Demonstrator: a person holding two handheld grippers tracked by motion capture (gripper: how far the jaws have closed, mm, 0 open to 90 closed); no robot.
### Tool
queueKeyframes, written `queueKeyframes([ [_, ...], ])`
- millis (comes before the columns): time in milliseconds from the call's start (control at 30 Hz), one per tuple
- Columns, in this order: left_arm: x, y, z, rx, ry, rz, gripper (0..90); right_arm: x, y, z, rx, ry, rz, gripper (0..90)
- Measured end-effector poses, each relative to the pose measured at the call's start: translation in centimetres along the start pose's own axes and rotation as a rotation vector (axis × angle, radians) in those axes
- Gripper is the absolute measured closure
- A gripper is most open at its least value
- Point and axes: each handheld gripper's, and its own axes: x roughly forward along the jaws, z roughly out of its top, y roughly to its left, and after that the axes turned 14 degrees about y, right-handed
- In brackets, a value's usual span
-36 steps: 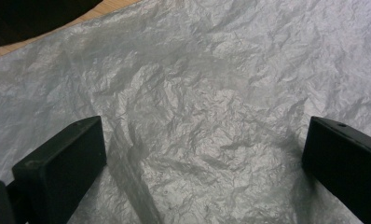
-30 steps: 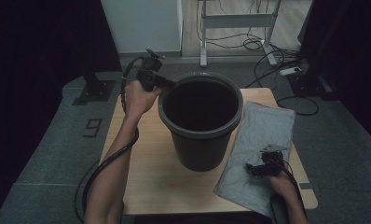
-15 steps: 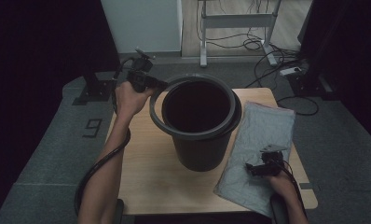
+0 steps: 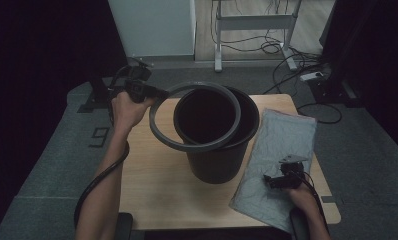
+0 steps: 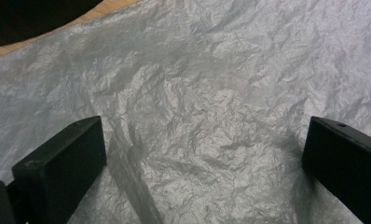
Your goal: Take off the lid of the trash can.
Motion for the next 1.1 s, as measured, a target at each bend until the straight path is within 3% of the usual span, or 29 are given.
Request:
queueKeyframes([
  [1100,-2.7,5.2,-6.5,-0.116,-0.047,0.013,79.4,0.0,0.0,0.0,0.001,0.000,0.000,0.0],
])
